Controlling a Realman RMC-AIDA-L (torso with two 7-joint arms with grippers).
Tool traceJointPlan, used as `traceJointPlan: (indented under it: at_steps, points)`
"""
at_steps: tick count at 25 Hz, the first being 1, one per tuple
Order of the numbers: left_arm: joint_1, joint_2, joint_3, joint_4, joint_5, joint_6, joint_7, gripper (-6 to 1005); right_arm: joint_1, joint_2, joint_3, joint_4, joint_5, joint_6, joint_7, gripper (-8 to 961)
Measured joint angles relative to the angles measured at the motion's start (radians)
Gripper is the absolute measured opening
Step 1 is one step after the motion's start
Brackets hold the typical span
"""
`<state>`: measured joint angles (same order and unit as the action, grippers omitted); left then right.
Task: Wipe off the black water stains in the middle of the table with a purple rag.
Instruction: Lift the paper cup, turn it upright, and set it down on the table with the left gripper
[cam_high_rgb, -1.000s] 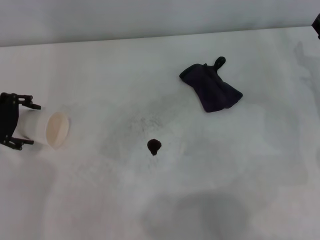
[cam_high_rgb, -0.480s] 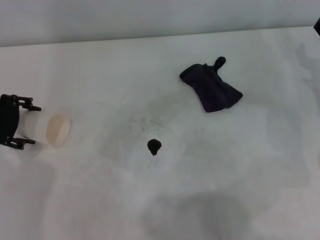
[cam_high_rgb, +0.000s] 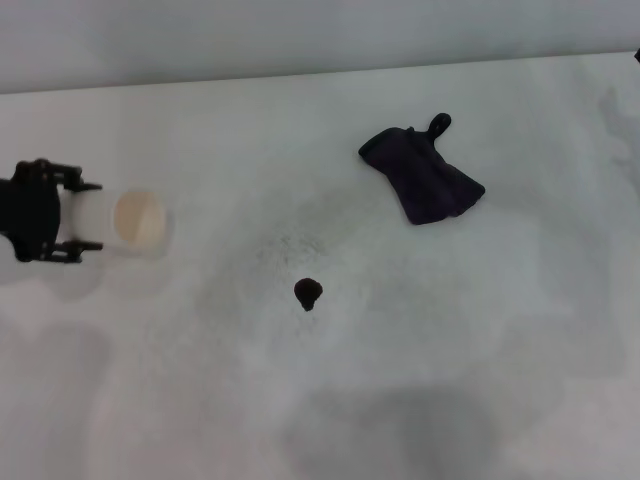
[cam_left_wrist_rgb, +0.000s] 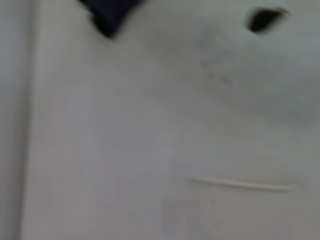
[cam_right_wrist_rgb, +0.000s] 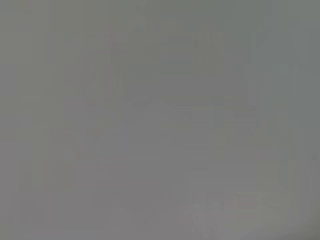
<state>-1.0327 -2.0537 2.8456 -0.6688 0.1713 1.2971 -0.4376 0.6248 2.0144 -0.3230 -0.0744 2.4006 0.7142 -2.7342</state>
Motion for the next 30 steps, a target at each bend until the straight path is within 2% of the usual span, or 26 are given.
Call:
traceJointPlan:
  at_steps: [4,5,9,13,20,24,30]
  points:
    - [0.023,0.002,0.0,-0.001,-0.106,0.034,-0.046,670,-0.005,0.0,-0.007,-0.004,-0.002,0.004,0.003,828]
    - [0.049,0.003,0.0,0.005,-0.201,0.047,-0.087,662,-0.006,0.0,-0.009,-0.005,-0.004,0.006,0.004,827]
    - [0.121,-0.009,-0.001,0.052,-0.405,0.056,-0.125,620,-0.011,0.001,-0.024,-0.005,-0.009,0.021,0.0,827]
    - [0.229,-0.014,-0.001,0.202,-0.64,0.063,-0.124,615,-0.026,0.002,-0.067,-0.004,-0.01,0.043,0.002,827]
    - [0.412,-0.02,-0.001,0.478,-0.993,0.019,-0.012,606,-0.036,0.005,-0.082,0.006,-0.011,0.109,0.004,828]
    - [0.478,-0.025,-0.001,0.622,-1.168,-0.041,0.05,603,-0.036,0.006,-0.091,0.007,-0.011,0.133,0.004,828]
    - [0.502,-0.031,-0.003,0.763,-1.365,-0.189,0.063,598,-0.032,0.008,-0.117,0.009,-0.011,0.146,0.005,828]
